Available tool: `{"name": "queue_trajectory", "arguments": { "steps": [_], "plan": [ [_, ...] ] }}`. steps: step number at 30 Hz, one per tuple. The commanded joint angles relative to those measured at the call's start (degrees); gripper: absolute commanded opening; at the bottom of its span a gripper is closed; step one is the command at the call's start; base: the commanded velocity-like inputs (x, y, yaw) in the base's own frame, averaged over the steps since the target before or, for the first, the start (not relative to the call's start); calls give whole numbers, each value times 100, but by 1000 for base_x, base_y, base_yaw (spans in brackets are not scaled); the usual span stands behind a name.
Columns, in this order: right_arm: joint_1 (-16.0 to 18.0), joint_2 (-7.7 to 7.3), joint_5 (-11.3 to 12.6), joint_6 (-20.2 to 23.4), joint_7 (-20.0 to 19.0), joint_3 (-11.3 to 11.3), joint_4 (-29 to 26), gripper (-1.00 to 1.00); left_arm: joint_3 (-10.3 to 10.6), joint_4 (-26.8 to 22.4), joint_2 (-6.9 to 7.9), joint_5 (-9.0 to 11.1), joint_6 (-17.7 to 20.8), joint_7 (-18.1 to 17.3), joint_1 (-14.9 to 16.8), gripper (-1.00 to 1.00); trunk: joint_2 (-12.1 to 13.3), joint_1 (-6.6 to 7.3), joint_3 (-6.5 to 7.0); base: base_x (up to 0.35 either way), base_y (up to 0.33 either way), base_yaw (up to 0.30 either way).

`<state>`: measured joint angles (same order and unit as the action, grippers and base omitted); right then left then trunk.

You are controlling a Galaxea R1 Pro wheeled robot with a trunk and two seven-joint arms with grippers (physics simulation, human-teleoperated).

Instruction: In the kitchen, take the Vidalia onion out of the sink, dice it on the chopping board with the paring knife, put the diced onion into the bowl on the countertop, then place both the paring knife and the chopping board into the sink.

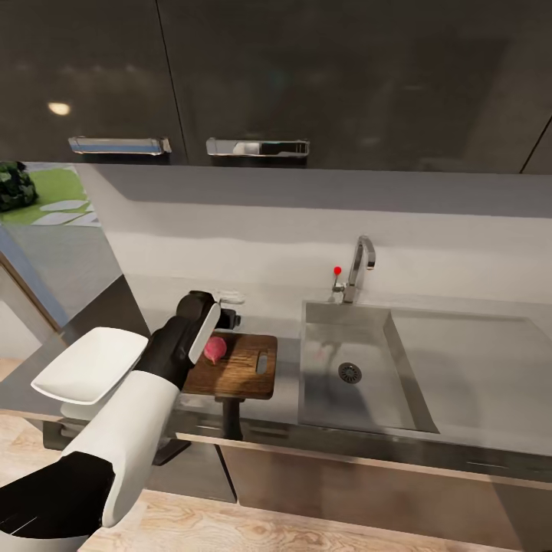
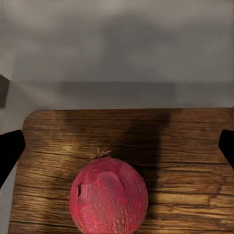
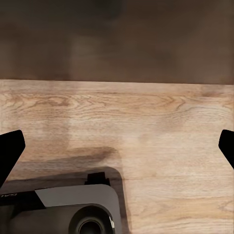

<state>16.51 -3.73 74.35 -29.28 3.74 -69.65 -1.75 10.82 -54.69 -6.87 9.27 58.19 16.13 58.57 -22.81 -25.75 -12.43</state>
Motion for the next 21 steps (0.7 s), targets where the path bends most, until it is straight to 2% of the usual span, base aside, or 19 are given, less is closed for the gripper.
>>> {"name": "queue_trajectory", "arguments": {
  "steps": [1, 7, 21],
  "plan": [
    [2, -5, 27, -7, 39, -49, -18, 100, 9, -1, 1, 60, 17, 57, 5, 100, -11, -3, -11, -41, 0, 0],
    [2, -5, 27, -7, 39, -49, -18, 100, 13, 32, 1, 60, 17, 59, 8, 100, -11, -3, -11, -226, 0, 0],
    [2, -5, 27, -7, 39, -49, -19, 100, 17, 289, 2, 60, 10, 61, 6, 100, -11, -3, -11, -332, 0, 0]
  ]
}}
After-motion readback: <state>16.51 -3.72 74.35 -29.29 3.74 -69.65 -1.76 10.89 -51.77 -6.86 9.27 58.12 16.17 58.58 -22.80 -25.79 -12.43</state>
